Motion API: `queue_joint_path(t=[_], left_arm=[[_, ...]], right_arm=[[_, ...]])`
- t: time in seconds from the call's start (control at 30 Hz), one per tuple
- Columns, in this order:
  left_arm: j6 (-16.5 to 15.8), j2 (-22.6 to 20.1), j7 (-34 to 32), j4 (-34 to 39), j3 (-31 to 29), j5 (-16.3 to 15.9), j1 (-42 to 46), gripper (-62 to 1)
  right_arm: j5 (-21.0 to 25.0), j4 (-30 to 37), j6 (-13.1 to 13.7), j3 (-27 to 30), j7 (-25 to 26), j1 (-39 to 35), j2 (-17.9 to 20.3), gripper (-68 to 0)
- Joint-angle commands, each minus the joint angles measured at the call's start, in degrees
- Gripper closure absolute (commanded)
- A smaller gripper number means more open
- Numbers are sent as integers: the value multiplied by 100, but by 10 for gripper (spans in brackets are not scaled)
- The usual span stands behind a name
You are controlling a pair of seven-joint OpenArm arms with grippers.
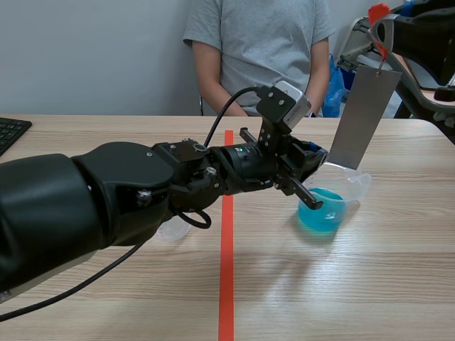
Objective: Do the redox reaction experiment.
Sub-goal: 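Point at the plate with the left hand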
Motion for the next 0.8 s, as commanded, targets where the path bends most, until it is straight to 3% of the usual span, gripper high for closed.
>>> queue_joint_path(t=[0.0, 0.77], left_arm=[[-33, 61, -76, 103, -42, -59, -111, -51], [74, 28, -61, 109, -44, -57, -79, -51]], right_arm=[[85, 74, -37, 35, 98, 146, 59, -14], [85, 74, -37, 35, 111, 146, 59, -14]])
